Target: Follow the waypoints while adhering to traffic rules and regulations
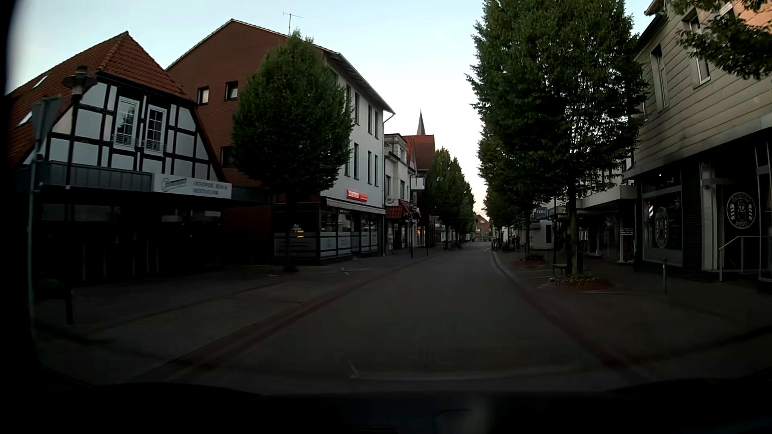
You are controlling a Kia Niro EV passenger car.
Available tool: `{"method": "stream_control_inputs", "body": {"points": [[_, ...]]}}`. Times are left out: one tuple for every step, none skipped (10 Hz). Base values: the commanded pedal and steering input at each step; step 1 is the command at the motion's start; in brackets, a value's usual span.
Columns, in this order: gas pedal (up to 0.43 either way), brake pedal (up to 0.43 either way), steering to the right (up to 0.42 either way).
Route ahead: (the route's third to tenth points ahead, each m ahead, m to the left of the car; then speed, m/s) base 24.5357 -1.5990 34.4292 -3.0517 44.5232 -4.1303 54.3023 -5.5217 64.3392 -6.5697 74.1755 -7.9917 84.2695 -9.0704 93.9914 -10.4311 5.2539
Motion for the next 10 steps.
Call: {"method": "stream_control_inputs", "body": {"points": [[0.157, 0.006, 0.112], [0.157, 0.006, 0.101], [0.157, 0.006, 0.087], [0.157, 0.006, 0.076], [0.157, 0.006, 0.065], [0.169, 0.006, 0.053], [0.169, 0.006, 0.041], [0.169, 0.006, 0.032], [0.169, 0.006, 0.020], [0.169, 0.006, 0.011]]}}
